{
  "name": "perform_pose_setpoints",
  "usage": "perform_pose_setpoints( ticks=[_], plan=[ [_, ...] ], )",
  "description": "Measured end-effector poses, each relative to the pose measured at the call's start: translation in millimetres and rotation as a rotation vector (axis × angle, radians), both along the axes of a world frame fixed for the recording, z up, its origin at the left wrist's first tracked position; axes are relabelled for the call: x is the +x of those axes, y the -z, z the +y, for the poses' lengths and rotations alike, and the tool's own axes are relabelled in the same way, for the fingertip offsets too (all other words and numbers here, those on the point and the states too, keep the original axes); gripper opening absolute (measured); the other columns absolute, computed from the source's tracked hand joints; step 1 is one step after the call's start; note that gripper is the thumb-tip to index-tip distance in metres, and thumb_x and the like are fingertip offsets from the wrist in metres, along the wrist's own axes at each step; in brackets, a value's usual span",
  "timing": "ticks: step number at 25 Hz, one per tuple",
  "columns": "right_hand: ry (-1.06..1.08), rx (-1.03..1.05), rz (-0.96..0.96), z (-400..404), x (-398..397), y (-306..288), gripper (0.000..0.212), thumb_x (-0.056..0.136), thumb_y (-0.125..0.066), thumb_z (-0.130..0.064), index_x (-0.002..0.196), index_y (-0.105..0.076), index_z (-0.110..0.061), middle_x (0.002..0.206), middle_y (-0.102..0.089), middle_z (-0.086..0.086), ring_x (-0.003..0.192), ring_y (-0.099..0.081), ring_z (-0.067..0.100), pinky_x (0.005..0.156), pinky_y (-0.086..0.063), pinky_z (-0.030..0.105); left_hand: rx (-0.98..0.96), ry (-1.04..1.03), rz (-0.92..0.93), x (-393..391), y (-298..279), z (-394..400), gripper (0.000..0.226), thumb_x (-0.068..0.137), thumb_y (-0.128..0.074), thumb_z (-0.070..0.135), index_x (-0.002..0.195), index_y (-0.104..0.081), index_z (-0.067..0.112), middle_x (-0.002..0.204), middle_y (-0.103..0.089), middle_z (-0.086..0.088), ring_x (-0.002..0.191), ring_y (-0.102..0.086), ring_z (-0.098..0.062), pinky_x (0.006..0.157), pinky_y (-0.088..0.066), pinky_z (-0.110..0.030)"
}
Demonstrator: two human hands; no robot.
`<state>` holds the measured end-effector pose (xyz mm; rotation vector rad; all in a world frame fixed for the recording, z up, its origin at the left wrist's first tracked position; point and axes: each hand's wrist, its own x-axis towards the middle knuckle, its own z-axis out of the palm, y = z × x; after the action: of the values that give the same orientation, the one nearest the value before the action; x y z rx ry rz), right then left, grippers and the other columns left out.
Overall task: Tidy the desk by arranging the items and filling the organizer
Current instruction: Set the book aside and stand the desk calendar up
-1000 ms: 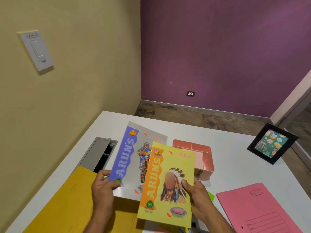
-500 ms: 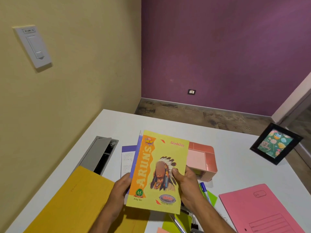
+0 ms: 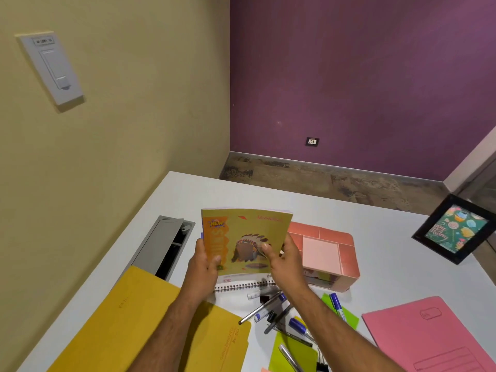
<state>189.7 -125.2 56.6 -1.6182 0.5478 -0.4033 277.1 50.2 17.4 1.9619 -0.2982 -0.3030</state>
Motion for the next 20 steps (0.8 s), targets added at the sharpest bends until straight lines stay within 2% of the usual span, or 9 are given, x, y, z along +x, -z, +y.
perform_pose_setpoints(
  ticks=[3,5,8,10,12,16,20],
  plan=[
    [0.033,-0.087,0.07,0.0,9.3,15.1,0.031,0.093,-0.061,-0.011,0.108,-0.054,-0.037,0.098,-0.065,-0.019,0.087,-0.065,-0.003,0.068,-0.053,0.014,0.046,-0.024,-0.01,12.2,16.3,-2.3,0.037,0.097,-0.054,0.007,0.128,-0.04,0.022,0.107,-0.066,0.003,0.092,-0.067,-0.013,0.063,-0.048,-0.013],
    [0.054,-0.107,0.131,-0.2,10.2,31.7,0.031,0.092,-0.062,-0.012,0.104,-0.054,-0.04,0.097,-0.066,-0.019,0.094,-0.065,0.008,0.075,-0.055,0.025,0.078,-0.022,-0.003,15.4,29.3,-1.5,0.034,0.096,-0.053,0.005,0.124,-0.042,0.021,0.105,-0.067,0.001,0.087,-0.068,-0.011,0.057,-0.052,-0.014],
    [0.058,-0.133,0.169,1.3,10.6,48.8,0.029,0.091,-0.062,-0.011,0.109,-0.059,-0.033,0.099,-0.068,-0.015,0.095,-0.065,0.005,0.07,-0.05,0.013,0.112,-0.042,0.027,15.8,48.4,0.8,0.037,0.096,-0.053,0.003,0.128,-0.04,0.016,0.104,-0.068,-0.003,0.078,-0.069,-0.009,0.056,-0.057,-0.022],
    [0.041,-0.165,0.19,0.5,14.1,52.9,0.03,0.092,-0.06,-0.01,0.116,-0.06,-0.028,0.102,-0.068,-0.013,0.092,-0.062,-0.004,0.067,-0.047,0.008,0.128,-0.06,0.041,16.5,54.5,1.5,0.04,0.096,-0.054,0.005,0.132,-0.039,0.013,0.105,-0.068,-0.004,0.079,-0.067,-0.008,0.055,-0.055,-0.018],
    [0.019,-0.189,0.23,-0.9,15.5,56.9,0.03,0.092,-0.059,-0.007,0.114,-0.059,-0.027,0.099,-0.067,-0.014,0.089,-0.061,-0.005,0.063,-0.047,0.006,0.133,-0.064,0.046,17.9,55.7,1.2,0.037,0.097,-0.053,0.005,0.131,-0.039,0.014,0.105,-0.067,-0.005,0.079,-0.067,-0.007,0.053,-0.053,-0.015],
    [-0.01,-0.219,0.338,2.8,11.1,77.2,0.028,0.091,-0.056,-0.001,0.101,-0.058,-0.027,0.088,-0.066,-0.014,0.082,-0.064,0.008,0.055,-0.046,0.007,0.168,-0.039,0.063,20.7,61.9,4.8,0.042,0.097,-0.053,0.007,0.133,-0.035,0.017,0.105,-0.066,-0.003,0.08,-0.069,-0.011,0.056,-0.058,-0.024],
    [0.017,-0.267,0.402,5.9,14.4,85.9,0.019,0.093,-0.055,-0.006,0.101,-0.061,-0.021,0.083,-0.063,-0.015,0.075,-0.059,0.002,0.055,-0.04,0.008,0.241,-0.024,0.062,19.3,64.8,5.7,0.039,0.096,-0.052,0.002,0.127,-0.036,0.021,0.108,-0.066,-0.006,0.085,-0.068,-0.014,0.056,-0.059,-0.025]
  ],
)
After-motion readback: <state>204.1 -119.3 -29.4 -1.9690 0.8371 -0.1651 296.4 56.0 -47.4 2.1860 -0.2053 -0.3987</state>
